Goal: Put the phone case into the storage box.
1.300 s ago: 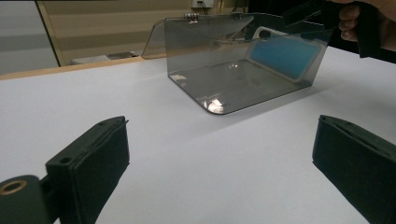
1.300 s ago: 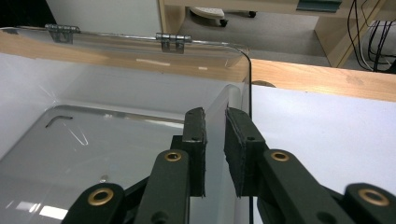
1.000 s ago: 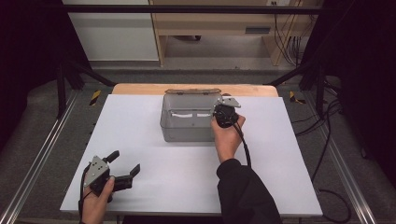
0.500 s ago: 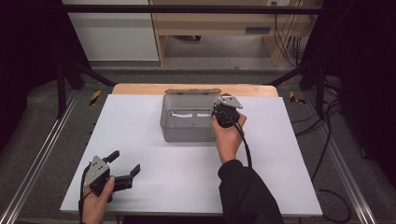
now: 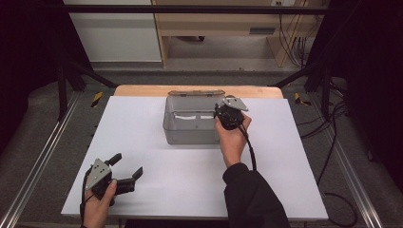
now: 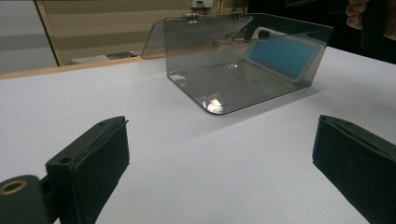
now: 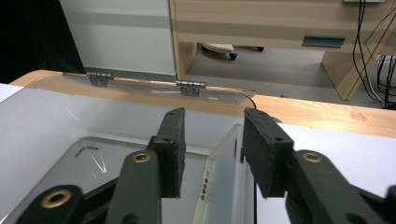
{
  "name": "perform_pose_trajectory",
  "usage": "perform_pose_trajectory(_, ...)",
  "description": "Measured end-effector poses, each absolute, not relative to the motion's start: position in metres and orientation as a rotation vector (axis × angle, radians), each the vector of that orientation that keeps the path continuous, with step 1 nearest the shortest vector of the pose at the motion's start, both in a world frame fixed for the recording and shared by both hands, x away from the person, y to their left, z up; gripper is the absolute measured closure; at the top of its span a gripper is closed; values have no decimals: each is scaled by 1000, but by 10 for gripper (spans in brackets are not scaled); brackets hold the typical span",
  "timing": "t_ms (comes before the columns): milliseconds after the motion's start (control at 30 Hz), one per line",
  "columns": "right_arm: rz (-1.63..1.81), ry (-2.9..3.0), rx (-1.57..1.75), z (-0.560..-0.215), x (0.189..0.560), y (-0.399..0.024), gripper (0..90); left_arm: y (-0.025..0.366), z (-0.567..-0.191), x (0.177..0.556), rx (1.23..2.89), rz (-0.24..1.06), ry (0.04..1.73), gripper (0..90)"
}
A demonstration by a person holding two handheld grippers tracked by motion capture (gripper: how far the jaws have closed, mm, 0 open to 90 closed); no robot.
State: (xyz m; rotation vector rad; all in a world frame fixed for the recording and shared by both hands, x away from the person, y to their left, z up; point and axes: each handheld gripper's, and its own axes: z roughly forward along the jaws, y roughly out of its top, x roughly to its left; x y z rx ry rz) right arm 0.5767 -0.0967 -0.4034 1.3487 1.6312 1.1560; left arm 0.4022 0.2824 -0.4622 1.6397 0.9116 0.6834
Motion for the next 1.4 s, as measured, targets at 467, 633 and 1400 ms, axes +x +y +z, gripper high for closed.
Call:
perform_pose_trajectory(467, 1162, 1640, 1357, -404, 577, -98, 406, 282, -462, 402, 1641, 683, 909, 36)
perform_pose_trajectory(633, 1173, 1650, 1349, -404, 578, -97, 361, 282, -462, 402, 1642, 684, 909, 36)
perform_pose_trajectory(1400, 1191, 1675, 1338, -403, 577, -96, 244, 282, -462, 402, 1640, 684, 910, 35)
